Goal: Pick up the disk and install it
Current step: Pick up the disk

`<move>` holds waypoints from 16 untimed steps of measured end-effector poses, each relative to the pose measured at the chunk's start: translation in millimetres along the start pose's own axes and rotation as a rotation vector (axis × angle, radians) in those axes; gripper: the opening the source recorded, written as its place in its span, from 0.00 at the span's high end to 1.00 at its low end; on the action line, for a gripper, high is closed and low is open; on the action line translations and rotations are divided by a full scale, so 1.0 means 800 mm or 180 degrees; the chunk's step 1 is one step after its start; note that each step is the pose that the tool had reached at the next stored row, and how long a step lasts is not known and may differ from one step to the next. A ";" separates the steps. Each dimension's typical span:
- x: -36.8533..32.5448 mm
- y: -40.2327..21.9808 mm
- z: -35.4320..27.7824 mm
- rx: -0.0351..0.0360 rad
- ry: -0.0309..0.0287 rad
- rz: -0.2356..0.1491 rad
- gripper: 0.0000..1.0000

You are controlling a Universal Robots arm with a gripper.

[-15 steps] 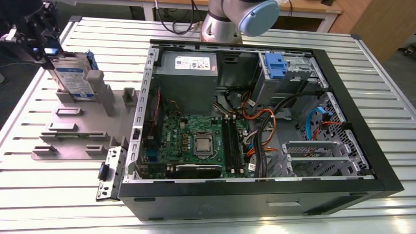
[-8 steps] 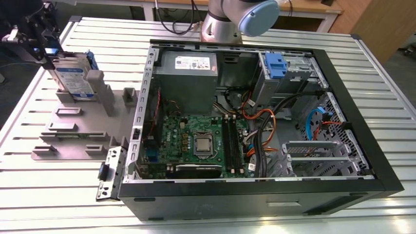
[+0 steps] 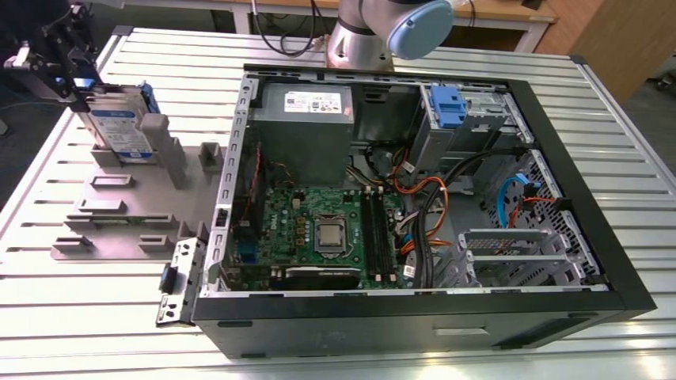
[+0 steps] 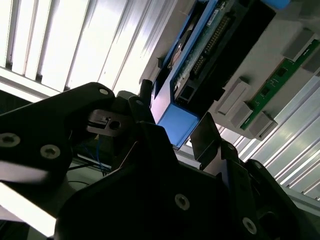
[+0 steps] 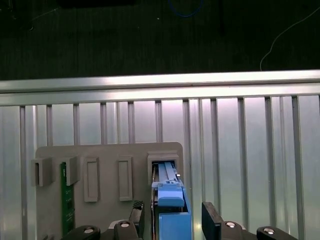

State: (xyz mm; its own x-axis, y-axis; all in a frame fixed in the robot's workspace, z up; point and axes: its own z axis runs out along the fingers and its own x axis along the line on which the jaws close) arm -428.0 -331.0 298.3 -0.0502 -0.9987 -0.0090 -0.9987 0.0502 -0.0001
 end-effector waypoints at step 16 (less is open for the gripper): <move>0.0001 0.0028 0.0012 0.0024 -0.0001 0.0000 0.51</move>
State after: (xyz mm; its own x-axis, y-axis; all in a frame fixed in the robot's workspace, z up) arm -430.2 -331.0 297.4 -0.0502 -0.9987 -0.0094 -0.9987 0.0502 -0.0075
